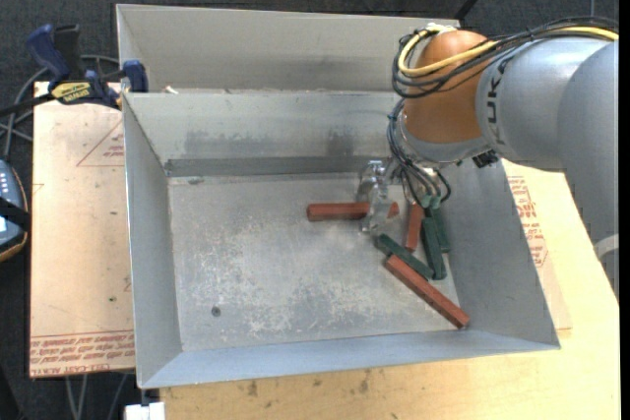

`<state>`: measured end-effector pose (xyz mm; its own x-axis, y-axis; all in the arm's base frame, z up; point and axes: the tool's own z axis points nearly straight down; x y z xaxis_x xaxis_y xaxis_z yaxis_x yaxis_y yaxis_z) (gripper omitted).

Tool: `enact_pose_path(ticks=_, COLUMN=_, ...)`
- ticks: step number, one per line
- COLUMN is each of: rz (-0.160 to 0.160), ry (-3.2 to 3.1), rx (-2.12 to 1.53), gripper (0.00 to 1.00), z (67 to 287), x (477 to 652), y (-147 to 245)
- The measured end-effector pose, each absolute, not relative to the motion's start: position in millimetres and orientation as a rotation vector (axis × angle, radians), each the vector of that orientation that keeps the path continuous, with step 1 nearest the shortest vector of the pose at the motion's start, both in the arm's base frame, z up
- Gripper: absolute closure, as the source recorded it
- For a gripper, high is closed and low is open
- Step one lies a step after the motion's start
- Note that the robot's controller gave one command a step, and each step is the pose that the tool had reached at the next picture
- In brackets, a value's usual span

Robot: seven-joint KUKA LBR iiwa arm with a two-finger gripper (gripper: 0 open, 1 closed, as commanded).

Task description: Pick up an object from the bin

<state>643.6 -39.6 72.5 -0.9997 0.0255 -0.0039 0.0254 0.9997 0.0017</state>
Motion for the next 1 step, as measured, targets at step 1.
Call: enact_pose_path(ticks=1, rz=0.0, ry=3.129, rx=0.039, gripper=1.0, z=229.1, x=640.1, y=-42.6)
